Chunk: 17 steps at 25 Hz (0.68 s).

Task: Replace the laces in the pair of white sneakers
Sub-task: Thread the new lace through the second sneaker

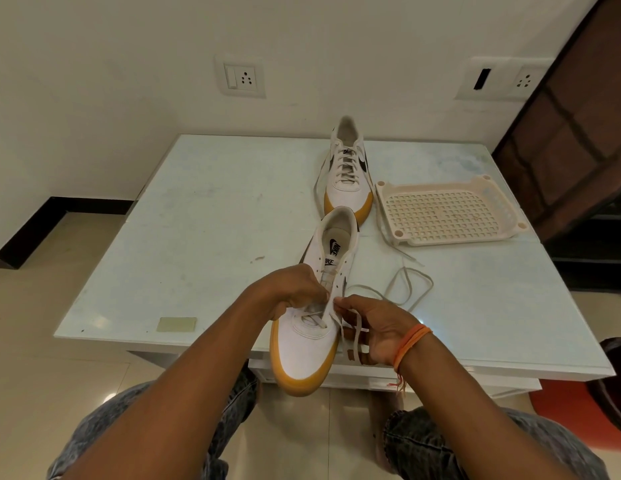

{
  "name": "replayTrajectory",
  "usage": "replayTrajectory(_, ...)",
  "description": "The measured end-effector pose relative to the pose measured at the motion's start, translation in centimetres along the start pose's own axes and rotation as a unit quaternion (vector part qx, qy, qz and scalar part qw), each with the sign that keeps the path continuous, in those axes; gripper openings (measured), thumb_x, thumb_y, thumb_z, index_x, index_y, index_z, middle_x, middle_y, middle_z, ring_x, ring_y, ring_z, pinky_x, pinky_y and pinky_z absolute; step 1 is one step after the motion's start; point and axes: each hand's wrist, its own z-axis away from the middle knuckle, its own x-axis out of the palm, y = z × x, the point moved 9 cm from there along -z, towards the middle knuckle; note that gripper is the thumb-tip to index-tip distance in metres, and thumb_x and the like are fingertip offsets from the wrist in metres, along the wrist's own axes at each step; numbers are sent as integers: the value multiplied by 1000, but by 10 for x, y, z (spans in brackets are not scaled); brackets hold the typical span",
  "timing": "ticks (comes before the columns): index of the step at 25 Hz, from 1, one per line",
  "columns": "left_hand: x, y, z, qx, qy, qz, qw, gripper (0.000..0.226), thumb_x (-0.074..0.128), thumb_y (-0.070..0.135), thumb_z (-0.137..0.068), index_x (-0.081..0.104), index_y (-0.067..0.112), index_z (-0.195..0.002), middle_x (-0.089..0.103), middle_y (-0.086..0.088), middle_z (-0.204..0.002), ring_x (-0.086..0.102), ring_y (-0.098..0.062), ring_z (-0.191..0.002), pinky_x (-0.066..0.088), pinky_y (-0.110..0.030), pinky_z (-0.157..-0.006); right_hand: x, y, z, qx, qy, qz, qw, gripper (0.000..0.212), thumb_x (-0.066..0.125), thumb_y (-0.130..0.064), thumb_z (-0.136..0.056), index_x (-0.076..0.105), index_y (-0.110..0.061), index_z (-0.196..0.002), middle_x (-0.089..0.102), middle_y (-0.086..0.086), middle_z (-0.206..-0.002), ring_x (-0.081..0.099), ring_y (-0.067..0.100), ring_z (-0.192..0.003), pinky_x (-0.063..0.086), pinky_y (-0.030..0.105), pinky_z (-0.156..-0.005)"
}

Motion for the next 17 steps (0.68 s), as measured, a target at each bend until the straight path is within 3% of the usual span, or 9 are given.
replayTrajectory(2,-1,0,1,-8,0,8,1000,31,68,16,-87,66,-3,-111,67,-20,-112,62,-33,-109,49,-43,-100,0,-11,-1,-49,1,21,999,16,73,-17,-82,68,-5,-90,66,6,-80,60,26,-83,50,43,-77)
replayTrajectory(4,-4,-2,3,-19,5,19,1000,33,69,17,-86,65,-4,-112,67,-20,-112,62,-33,-109,48,-44,-102,0,-31,0,-152,26,124,980,16,71,-14,-85,70,2,-87,69,14,-85,63,25,-81,53,42,-83)
replayTrajectory(5,-5,-2,2,-23,4,30,999,32,70,17,-86,66,-4,-110,68,-19,-110,63,-32,-106,48,-42,-101,2,-45,4,-234,48,233,943,18,68,-14,-86,69,3,-81,68,16,-82,63,20,-77,56,35,-82)
replayTrajectory(7,-5,0,3,-26,14,27,999,22,68,20,-87,68,0,-96,68,-12,-96,63,-24,-90,52,-32,-88,16,-64,20,-388,101,407,821,20,64,-14,-88,62,-5,-70,59,6,-76,56,9,-69,51,17,-70)
replayTrajectory(9,-4,-1,5,-26,34,39,998,15,65,23,-88,64,10,-82,64,-4,-80,60,-15,-72,49,-21,-66,25,-67,30,-453,109,443,766,15,61,-14,-89,54,-13,-76,48,-2,-83,50,8,-74,46,16,-68)
replayTrajectory(11,0,3,10,0,34,28,999,15,65,28,-88,62,15,-80,64,-3,-77,61,-14,-72,53,-25,-67,22,-66,30,-464,117,439,761,14,61,-14,-89,55,-16,-77,48,-5,-84,50,7,-75,44,19,-69)
replayTrajectory(13,-2,10,13,61,38,-108,992,20,63,35,-87,63,17,-78,62,-1,-82,61,-18,-84,50,-44,-89,13,-66,23,-426,99,411,800,17,65,-17,-88,59,-17,-72,57,-5,-81,56,8,-77,48,23,-71)
replayTrajectory(15,-18,21,19,134,106,-237,956,12,61,33,-91,66,24,-83,56,1,-96,55,-20,-96,42,-46,-95,3,-66,15,-359,40,360,860,13,69,-20,-87,65,-11,-79,68,5,-82,67,19,-80,57,33,-75)
replayTrajectory(17,-43,37,33,228,222,-287,904,15,60,20,-92,66,28,-104,50,-2,-118,48,-23,-110,42,-40,-91,-11,-77,16,-355,44,365,860,10,71,-18,-85,67,-10,-83,72,5,-79,69,21,-78,56,33,-73)
